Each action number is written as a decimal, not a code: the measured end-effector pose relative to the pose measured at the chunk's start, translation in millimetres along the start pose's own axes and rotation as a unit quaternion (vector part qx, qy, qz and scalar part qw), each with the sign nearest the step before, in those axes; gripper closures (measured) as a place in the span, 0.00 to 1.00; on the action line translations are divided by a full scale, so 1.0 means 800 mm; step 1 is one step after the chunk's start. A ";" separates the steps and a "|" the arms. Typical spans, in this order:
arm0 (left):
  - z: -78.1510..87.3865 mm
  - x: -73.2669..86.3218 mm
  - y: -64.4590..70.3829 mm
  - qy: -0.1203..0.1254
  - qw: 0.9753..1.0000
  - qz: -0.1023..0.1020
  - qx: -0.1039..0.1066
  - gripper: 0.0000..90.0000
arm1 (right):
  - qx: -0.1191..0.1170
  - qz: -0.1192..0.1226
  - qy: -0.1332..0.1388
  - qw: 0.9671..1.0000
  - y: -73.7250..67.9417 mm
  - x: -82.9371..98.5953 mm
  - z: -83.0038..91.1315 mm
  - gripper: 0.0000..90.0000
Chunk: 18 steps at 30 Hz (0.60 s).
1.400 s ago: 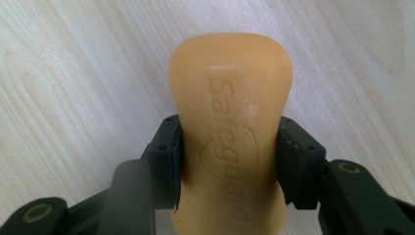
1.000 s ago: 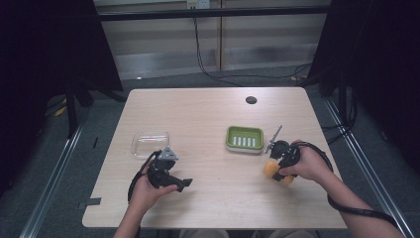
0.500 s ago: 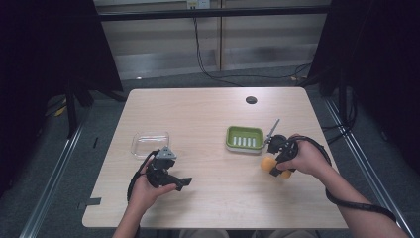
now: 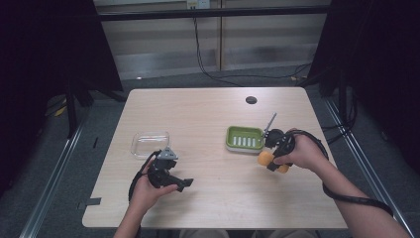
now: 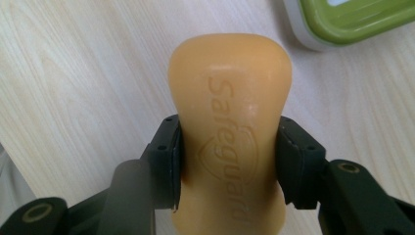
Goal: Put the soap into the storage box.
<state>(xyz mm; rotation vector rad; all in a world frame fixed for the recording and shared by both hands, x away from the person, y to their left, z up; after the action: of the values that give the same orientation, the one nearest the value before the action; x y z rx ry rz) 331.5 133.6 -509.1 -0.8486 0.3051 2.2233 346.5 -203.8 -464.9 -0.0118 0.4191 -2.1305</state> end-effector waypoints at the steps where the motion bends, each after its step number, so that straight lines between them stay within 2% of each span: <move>1: -0.001 0.000 0.001 0.004 1.000 0.004 0.000 0.05 | -0.002 0.000 0.001 1.000 0.000 -0.001 0.001 0.56; 8: -0.002 0.001 0.002 0.001 1.000 -0.004 0.005 0.04 | -0.002 0.002 0.004 1.000 0.001 -0.010 0.004 0.56; 14: -0.002 0.001 0.002 0.002 1.000 0.002 0.008 0.04 | 0.001 0.008 0.009 1.000 0.003 -0.014 0.008 0.56; 18: -0.002 0.002 0.002 -0.006 1.000 0.002 0.006 0.04 | 0.000 0.010 0.010 1.000 0.003 -0.017 0.012 0.56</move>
<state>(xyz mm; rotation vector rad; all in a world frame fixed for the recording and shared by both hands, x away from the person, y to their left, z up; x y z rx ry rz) 330.4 132.6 -511.6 -0.8284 0.3141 2.2284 357.9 -197.0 -455.1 0.0139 0.4292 -2.1121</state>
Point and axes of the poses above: each handheld gripper's, and its own axes: z roughly backward along the jaws, x roughly out of its underside, y roughly to its right, the point moved 5 cm from there along -z, roughly forward along the jaws, and after that the axes turned 14 degrees about -x, right-handed, at the moved point
